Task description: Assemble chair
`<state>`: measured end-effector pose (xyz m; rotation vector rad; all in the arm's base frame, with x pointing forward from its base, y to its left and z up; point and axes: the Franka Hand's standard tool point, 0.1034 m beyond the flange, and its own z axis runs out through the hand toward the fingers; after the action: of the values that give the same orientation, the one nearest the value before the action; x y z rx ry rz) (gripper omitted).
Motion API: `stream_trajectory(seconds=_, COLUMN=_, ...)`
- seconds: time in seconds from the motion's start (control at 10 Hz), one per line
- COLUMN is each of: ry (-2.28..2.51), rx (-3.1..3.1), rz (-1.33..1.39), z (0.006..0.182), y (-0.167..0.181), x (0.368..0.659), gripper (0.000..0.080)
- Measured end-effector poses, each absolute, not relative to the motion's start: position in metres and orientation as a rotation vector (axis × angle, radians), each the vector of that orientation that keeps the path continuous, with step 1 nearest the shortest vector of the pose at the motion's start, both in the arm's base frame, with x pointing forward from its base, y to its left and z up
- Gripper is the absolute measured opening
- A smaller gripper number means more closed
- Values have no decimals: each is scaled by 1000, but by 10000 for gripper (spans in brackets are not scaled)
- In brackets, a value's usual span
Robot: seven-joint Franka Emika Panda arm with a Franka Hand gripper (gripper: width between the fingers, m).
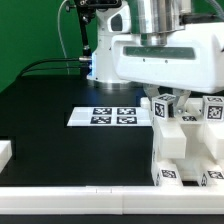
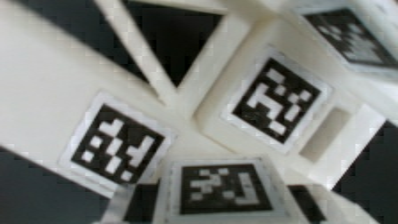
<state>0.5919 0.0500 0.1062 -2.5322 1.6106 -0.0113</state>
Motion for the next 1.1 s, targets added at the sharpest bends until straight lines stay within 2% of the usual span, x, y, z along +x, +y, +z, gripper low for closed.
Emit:
stream_trajectory(seconds=0.4, ry=1718, rx=-2465, rz=-7, z=105, y=49, x=591, gripper=264)
stream_trajectory(seconds=0.5, ry=1696, rx=-2480, rz=-8, z=105, y=49, x=591, gripper=377)
stream_trajectory(seconds=0.6, ry=1593, rx=-2550, rz=-10, z=105, y=49, x=591, gripper=529)
stream_trajectory(seconds=0.7, ry=1457, rx=-2632, rz=-13, z=105, y=47, x=592, gripper=614)
stream_trajectory(seconds=0.8, ry=1200, rx=-2759, rz=-30, z=107, y=43, x=594, gripper=639)
stream_trajectory(seconds=1.1, ry=642, rx=-2952, rz=-32, z=109, y=43, x=593, gripper=647)
